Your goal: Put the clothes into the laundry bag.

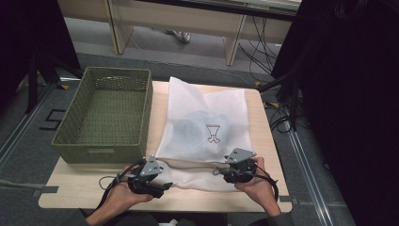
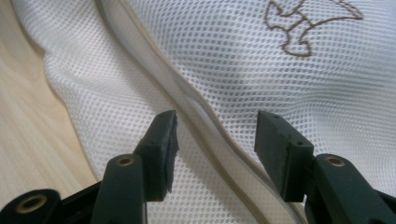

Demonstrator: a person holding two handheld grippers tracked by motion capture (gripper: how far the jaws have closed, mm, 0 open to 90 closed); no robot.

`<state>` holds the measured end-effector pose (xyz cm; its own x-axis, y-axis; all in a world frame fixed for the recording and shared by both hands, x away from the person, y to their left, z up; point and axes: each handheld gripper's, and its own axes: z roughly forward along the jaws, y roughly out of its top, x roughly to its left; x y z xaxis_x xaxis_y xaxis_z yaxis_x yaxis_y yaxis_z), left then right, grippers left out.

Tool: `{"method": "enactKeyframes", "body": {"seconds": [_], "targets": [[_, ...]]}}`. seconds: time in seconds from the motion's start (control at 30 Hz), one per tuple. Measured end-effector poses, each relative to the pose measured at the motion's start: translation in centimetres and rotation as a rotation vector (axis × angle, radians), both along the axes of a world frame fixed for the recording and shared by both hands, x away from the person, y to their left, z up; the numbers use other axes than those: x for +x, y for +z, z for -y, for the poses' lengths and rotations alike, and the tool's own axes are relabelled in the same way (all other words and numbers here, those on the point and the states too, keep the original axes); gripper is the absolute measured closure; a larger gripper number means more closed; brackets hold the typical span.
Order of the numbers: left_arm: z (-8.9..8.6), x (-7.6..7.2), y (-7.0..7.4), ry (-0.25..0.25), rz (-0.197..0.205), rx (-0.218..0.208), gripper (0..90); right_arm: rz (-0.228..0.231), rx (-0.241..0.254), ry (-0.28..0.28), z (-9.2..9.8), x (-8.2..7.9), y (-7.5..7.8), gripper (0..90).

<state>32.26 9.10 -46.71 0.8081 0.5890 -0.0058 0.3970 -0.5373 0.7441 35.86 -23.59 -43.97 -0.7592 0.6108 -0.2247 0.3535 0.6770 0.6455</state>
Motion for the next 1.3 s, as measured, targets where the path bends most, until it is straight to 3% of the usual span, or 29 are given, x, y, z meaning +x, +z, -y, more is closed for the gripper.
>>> {"method": "enactKeyframes", "body": {"seconds": [0.27, 0.33, 0.37, 0.4, 0.43, 0.57, 0.63, 0.67, 0.7, 0.73, 0.8, 0.83, 0.9, 0.97, 1.03, 1.1, 1.13, 1.2, 1.3], "targets": [[-3.1, -1.1, 0.4, 0.077, 0.007, -0.038, 33.9, 0.006, 0.047, -0.045, 0.9, -0.2, -0.1, 45.1], [-3.9, -1.2, 0.4, 0.094, 0.03, -0.051, 33.9, 0.041, 0.072, -0.065, 1.1, -0.3, 0.1, 43.1], [-4.2, -1.3, 0.4, 0.109, 0.014, -0.06, 33.9, 0.06, 0.075, -0.061, 1.3, -0.3, 0.1, 42.3], [-4.4, -1.5, 0.4, 0.118, 0.022, -0.065, 33.8, 0.056, 0.094, -0.082, 1.4, -0.4, 0.2, 42.1], [-4.7, -1.6, 0.4, 0.116, 0.026, -0.071, 33.5, 0.083, 0.097, -0.083, 1.6, -0.4, 0.3, 41.9], [-5.6, -2.0, 0.3, 0.126, 0.041, -0.062, 32.0, 0.076, 0.151, -0.131, 2.0, -0.8, 0.4, 40.9], [-5.8, -2.2, 0.3, 0.14, 0.04, -0.082, 31.0, 0.081, 0.145, -0.135, 2.1, -0.8, 0.4, 40.3], [-6.0, -2.2, 0.4, 0.14, 0.044, -0.071, 30.7, 0.07, 0.151, -0.13, 2.1, -0.9, 0.3, 40.3], [-6.1, -2.2, 0.3, 0.138, 0.049, -0.091, 30.6, 0.078, 0.149, -0.133, 2.2, -0.9, 0.3, 39.9], [-6.1, -2.3, 0.4, 0.149, 0.044, -0.083, 30.3, 0.1, 0.137, -0.138, 2.3, -0.9, 0.3, 39.4], [-6.3, -2.3, 0.3, 0.139, 0.053, -0.084, 28.6, 0.061, 0.163, -0.151, 2.3, -1.1, 0.3, 39.0], [-6.4, -2.4, 0.3, 0.139, 0.051, -0.09, 27.9, 0.082, 0.162, -0.148, 2.4, -1.1, 0.2, 38.5], [-6.5, -2.4, 0.3, 0.136, 0.045, -0.113, 25.8, 0.064, 0.181, -0.148, 2.4, -1.2, 0.3, 37.7], [-7.0, -2.3, 0.5, 0.114, 0.06, -0.093, 23.0, 0.049, 0.202, -0.158, 2.3, -1.4, 0.2, 36.4], [-7.2, -2.5, 0.5, 0.14, 0.049, -0.127, 19.8, 0.055, 0.205, -0.16, 2.3, -1.4, 0.1, 34.4], [-7.8, -2.4, 0.7, 0.117, 0.058, -0.096, 15.1, 0.036, 0.215, -0.167, 2.2, -1.5, -0.1, 33.1], [-7.8, -2.5, 0.6, 0.128, 0.055, -0.115, 15.2, 0.038, 0.213, -0.167, 2.3, -1.5, -0.1, 32.4], [-8.2, -2.5, 0.6, 0.14, 0.056, -0.115, 15.0, 0.033, 0.215, -0.175, 2.2, -1.6, -0.2, 31.7], [-8.6, -2.7, 0.6, 0.125, 0.061, -0.091, 15.7, 0.034, 0.215, -0.187, 2.2, -1.7, -0.2, 27.6]]}}
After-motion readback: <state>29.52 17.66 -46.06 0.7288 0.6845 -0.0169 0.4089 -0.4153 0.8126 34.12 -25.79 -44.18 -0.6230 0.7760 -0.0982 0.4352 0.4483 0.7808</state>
